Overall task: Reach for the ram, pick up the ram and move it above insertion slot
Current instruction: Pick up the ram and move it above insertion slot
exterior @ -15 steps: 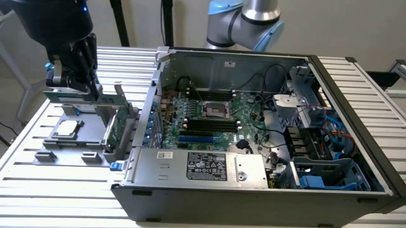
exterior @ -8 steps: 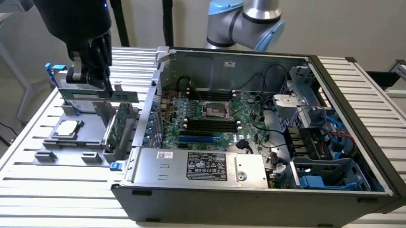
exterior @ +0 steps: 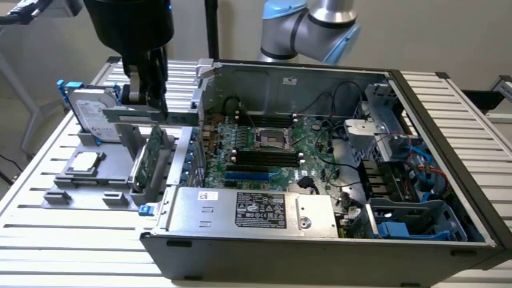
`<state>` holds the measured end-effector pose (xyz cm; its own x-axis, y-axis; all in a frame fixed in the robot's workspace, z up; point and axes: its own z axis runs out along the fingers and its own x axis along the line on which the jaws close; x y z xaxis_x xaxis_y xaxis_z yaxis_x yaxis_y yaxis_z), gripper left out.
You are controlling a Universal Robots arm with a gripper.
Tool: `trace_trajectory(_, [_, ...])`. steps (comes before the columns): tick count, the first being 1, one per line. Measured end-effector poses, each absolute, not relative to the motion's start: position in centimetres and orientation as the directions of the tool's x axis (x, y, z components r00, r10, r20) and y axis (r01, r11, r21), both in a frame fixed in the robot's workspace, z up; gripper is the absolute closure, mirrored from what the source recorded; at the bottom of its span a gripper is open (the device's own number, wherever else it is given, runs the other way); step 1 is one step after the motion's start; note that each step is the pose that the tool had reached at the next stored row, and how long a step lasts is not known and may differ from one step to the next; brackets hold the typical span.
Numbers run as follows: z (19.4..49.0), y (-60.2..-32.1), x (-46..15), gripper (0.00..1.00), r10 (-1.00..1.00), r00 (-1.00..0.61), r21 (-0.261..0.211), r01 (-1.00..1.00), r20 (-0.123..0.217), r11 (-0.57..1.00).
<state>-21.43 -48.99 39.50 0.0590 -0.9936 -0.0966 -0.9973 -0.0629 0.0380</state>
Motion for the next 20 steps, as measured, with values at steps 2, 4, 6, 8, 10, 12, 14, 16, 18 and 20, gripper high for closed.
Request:
trace_trajectory(2, [39.5,-49.0,-20.6,0.87,-0.992,0.059,0.037,-0.997,-0.11,-0.063])
trace_trajectory(4, [39.5,-49.0,-19.6,0.87,-0.99,0.059,0.036,-0.997,-0.128,-0.064])
trace_trajectory(6, [39.5,-49.0,-18.7,0.87,-0.987,0.059,0.035,-0.997,-0.146,-0.065])
trace_trajectory(8, [39.5,-49.0,-17.8,0.87,-0.985,0.059,0.033,-0.997,-0.163,-0.065])
trace_trajectory(10, [39.5,-49.0,-16.9,0.87,-0.983,0.059,0.033,-0.997,-0.173,-0.066])
trace_trajectory(12, [39.4,-48.9,-16.0,0.87,-0.982,0.059,0.032,-0.997,-0.179,-0.066])
trace_trajectory(14, [39.3,-48.8,-15.1,0.87,-0.982,0.059,0.032,-0.997,-0.182,-0.066])
trace_trajectory(16, [39.3,-48.7,-14.2,0.87,-0.981,0.059,0.032,-0.997,-0.182,-0.066])
trace_trajectory(18, [39.2,-48.4,-13.3,0.87,-0.981,0.059,0.032,-0.997,-0.182,-0.066])
trace_trajectory(20, [39.1,-48.1,-12.4,0.87,-0.981,0.059,0.032,-0.997,-0.182,-0.066])
